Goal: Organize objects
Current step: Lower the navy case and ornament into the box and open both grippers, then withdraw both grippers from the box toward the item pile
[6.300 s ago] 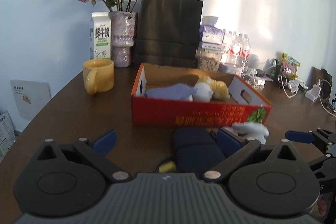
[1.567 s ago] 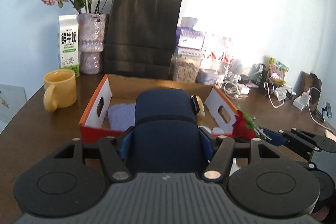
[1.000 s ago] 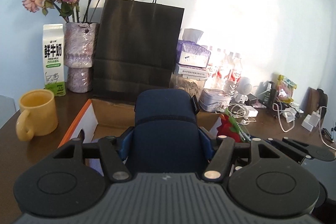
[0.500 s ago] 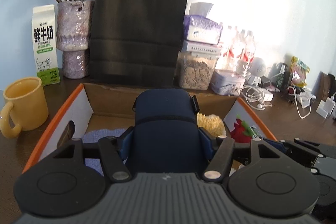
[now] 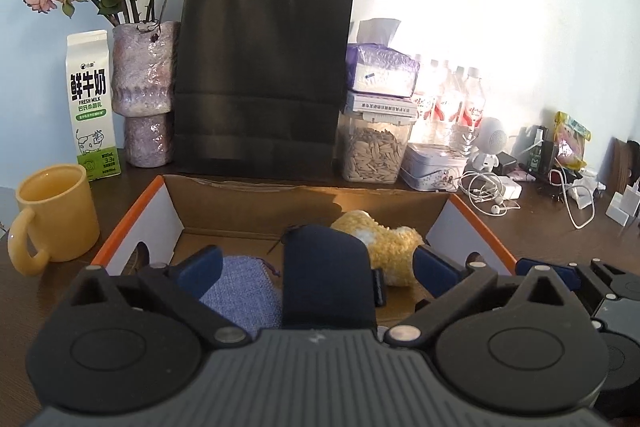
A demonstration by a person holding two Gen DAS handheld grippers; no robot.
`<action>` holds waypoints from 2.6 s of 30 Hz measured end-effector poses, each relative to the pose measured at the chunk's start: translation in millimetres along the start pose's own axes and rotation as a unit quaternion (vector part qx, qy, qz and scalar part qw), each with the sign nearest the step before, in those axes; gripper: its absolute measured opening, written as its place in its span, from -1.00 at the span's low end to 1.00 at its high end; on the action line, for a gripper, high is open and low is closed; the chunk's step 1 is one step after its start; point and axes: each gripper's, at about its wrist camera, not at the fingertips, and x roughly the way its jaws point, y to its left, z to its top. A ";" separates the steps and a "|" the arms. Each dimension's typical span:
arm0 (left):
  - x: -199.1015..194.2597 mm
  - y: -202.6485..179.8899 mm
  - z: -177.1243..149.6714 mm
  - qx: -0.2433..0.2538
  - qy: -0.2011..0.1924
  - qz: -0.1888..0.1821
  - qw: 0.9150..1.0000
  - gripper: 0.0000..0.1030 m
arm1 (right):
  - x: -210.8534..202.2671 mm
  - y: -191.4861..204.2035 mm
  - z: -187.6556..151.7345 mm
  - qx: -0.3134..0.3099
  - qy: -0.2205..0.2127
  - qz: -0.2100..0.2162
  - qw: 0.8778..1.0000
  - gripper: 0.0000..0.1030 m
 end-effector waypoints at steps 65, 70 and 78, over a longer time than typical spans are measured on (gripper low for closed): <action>-182.8 76.8 -91.2 -0.005 0.031 0.030 0.999 1.00 | -168.4 46.4 -82.7 -0.022 0.014 0.040 0.999 1.00; -186.3 83.9 -110.0 -0.011 0.051 0.027 0.998 1.00 | -166.5 55.0 -87.9 -0.030 0.023 0.043 0.998 1.00; -192.6 90.2 -116.9 -0.024 0.045 0.023 0.998 1.00 | -151.0 59.2 -89.6 -0.013 0.040 0.052 0.998 0.82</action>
